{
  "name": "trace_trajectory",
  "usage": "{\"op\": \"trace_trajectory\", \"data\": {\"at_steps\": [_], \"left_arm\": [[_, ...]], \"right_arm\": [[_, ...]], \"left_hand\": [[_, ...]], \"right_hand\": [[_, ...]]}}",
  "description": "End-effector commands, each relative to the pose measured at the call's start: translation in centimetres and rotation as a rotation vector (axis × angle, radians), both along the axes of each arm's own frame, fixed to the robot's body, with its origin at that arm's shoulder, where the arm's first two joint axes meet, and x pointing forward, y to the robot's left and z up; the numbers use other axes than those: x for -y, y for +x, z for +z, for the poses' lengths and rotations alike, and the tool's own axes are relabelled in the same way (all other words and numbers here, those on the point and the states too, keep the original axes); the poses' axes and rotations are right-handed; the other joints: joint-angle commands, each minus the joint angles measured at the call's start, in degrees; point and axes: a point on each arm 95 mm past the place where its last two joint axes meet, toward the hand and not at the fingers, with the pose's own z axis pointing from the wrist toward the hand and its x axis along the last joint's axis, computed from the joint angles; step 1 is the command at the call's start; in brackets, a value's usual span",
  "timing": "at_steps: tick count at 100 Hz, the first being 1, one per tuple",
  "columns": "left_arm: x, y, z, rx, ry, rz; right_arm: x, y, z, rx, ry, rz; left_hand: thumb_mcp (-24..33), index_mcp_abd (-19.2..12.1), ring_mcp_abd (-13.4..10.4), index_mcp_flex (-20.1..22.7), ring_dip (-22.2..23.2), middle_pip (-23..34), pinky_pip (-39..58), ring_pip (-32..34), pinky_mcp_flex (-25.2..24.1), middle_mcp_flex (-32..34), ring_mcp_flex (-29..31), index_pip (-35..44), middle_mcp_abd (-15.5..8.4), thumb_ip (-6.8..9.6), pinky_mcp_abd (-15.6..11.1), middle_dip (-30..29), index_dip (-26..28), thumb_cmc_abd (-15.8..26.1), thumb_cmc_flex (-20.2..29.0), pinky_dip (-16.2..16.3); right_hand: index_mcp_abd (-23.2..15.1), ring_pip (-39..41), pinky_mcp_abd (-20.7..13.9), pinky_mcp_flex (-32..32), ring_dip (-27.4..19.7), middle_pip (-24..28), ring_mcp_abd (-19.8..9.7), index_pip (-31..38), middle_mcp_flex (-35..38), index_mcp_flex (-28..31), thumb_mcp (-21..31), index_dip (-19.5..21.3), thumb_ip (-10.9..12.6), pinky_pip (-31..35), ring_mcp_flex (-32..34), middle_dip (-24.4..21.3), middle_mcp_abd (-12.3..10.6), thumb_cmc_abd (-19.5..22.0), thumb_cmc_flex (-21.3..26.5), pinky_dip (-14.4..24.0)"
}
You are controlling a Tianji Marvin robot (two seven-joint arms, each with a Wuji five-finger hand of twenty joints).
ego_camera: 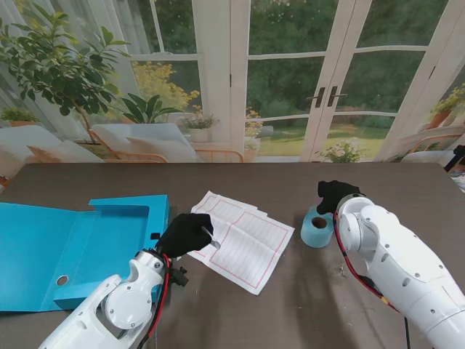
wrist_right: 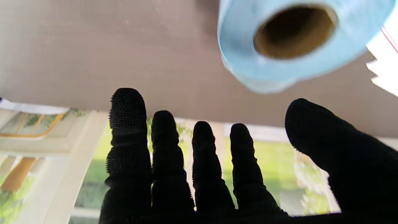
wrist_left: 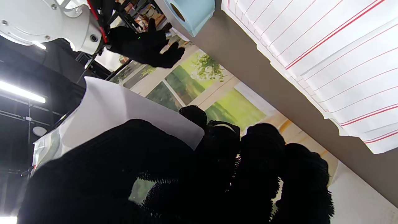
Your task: Peel a label from the label roll, stick it on the side of the file box and file the documents
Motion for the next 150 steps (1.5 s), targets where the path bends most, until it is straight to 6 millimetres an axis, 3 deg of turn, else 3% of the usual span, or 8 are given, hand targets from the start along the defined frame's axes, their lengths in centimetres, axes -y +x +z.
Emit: {"op": "trace_trajectory", "data": {"at_steps": [1,69,71,93,97,124,127,150], "left_arm": [[0.3,0.5,0.0,-0.014,-0.004,-0.016],[2.6,2.4,0.3,-0.096,-0.063,0.003],[2.7,2.4,0.4,-0.098,-0.064,0.008],[2.9,2.6,0.7,-0.119,-0.08,0.049],[3.0,2.5,0.7,-0.122,-0.083,0.052],[3.0,2.5,0.7,-0.132,-0.089,0.054],[3.0,2.5,0.7,-0.132,-0.089,0.053],[3.0,2.5,0.7,-0.133,-0.098,0.049]], "right_arm": [[-1.3,-0.6,1.3,0.044,0.021,0.055],[-9.2,-9.1,3.1,0.166,0.68,0.301],[-9.4,-9.3,3.0,0.168,0.69,0.304],[-11.7,-10.9,2.1,0.217,0.74,0.323],[-12.1,-11.1,1.9,0.224,0.749,0.324],[-14.4,-12.7,1.8,0.211,0.758,0.356],[-14.5,-12.9,1.8,0.209,0.759,0.356],[-15.7,-13.4,1.4,0.201,0.75,0.339]], "left_hand": [[1.5,1.7,4.6,-1.0,0.9,0.6,1.7,1.6,-0.6,0.1,-0.2,1.0,-0.4,1.55,-1.2,1.3,0.5,1.0,0.3,1.5],[2.2,2.5,4.5,-0.4,0.3,2.1,3.2,2.8,2.0,0.9,2.0,1.1,-0.5,2.09,-0.1,0.0,1.1,0.7,0.7,2.4],[-1.5,2.5,4.2,-0.3,0.7,2.3,3.3,3.7,2.1,1.0,1.5,1.2,-0.5,-0.97,0.0,-0.2,1.1,2.5,-1.4,2.4],[2.7,3.0,4.6,-0.2,-0.5,3.1,3.9,3.6,3.0,1.2,2.8,1.2,-0.4,2.33,0.5,-0.8,1.0,0.4,1.0,2.1],[-1.6,3.1,4.3,-0.1,0.1,3.1,3.9,4.4,3.0,1.1,2.0,1.2,-0.4,-1.08,0.6,-0.8,1.0,2.5,-1.5,2.1],[3.0,3.2,4.8,-0.2,-0.5,3.2,3.9,3.6,3.1,1.1,2.8,1.2,-0.4,2.5,0.6,-0.8,1.1,0.4,1.0,2.2],[-1.9,3.2,4.4,-0.2,0.1,3.2,3.9,4.5,3.1,1.1,1.9,1.2,-0.4,-1.46,0.6,-0.8,1.2,2.7,-1.8,2.2],[2.9,3.2,4.8,-0.2,-0.6,3.2,3.9,3.6,3.0,1.2,2.8,1.1,-0.3,2.41,0.8,-0.8,1.2,0.5,1.0,2.2]], "right_hand": [[-0.9,0.3,1.2,-25.6,-0.4,-0.3,0.9,-0.5,0.2,1.0,-0.7,-0.8,1.3,-0.6,-0.4,-0.7,1.9,0.5,-2.0,0.0],[-1.0,12.3,2.6,-18.8,6.4,5.2,0.4,2.8,13.6,14.7,-7.7,2.5,-3.9,6.9,12.3,6.0,1.3,-8.1,-7.7,2.8],[-0.7,12.4,2.7,-18.9,6.5,5.3,0.4,2.9,13.6,14.7,-7.6,2.6,-4.1,6.9,12.2,6.1,1.3,-8.5,-8.0,2.9],[1.9,14.4,2.8,-18.8,7.4,6.9,0.5,3.7,13.3,13.3,-3.5,3.1,-5.5,7.3,12.5,7.5,1.2,-12.7,-9.8,3.5],[2.0,14.6,2.9,-18.8,7.5,6.9,0.6,3.6,13.1,13.0,-3.3,3.0,-5.6,7.4,12.5,7.6,1.4,-13.0,-9.6,3.6],[4.0,14.7,2.9,-19.7,7.5,6.4,0.9,0.9,10.7,10.0,-3.0,1.8,-5.6,7.1,11.1,7.3,1.9,-13.5,-9.1,3.6],[4.3,14.8,2.9,-19.8,7.5,6.5,0.9,0.7,10.7,9.9,-3.0,1.7,-5.6,7.1,11.1,7.3,1.9,-13.5,-9.1,3.6],[7.3,15.2,3.3,-19.6,7.6,6.7,1.4,0.3,10.7,10.2,-2.7,1.2,-5.7,7.2,11.5,7.1,2.7,-13.9,-9.5,3.8]]}}
